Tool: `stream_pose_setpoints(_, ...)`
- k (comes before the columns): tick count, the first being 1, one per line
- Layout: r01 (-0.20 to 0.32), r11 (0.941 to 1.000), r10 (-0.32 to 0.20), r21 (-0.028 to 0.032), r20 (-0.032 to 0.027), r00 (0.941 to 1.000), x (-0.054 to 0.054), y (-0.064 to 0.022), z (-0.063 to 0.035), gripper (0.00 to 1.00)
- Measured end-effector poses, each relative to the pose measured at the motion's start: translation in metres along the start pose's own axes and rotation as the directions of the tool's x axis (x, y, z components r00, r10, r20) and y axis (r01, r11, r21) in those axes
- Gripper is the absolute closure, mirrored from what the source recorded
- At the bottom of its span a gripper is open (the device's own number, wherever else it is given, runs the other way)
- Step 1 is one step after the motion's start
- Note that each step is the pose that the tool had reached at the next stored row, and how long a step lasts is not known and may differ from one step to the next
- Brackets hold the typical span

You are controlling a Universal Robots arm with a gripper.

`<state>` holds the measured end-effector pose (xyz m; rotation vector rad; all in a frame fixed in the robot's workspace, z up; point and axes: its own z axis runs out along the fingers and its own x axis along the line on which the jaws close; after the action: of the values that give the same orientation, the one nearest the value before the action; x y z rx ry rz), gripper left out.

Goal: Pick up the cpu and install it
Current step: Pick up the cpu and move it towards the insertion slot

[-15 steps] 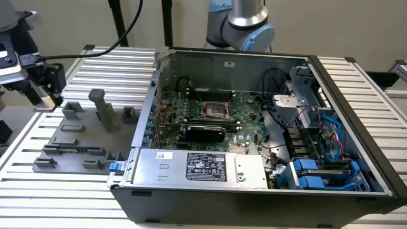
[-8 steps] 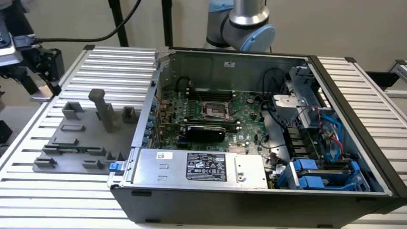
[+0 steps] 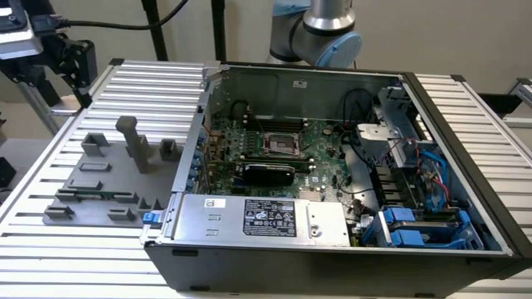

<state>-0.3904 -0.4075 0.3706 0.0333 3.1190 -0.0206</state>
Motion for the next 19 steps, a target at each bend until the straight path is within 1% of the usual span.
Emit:
stream_pose_setpoints(8, 0.0, 1.0, 0.0, 0.0, -0.0024, 1.0, -0.037, 0.0003, -0.0354, 0.46)
stream_pose_setpoints(11, 0.0, 1.0, 0.0, 0.0, -0.0038, 1.0, -0.051, 0.0005, -0.0459, 0.46)
stream_pose_setpoints(15, 0.0, 1.0, 0.0, 0.0001, -0.0054, 1.0, -0.07, 0.0007, -0.0546, 0.46)
stream_pose_setpoints(19, 0.0, 1.0, 0.0, 0.0001, -0.0058, 1.0, -0.088, 0.0011, -0.0578, 0.46)
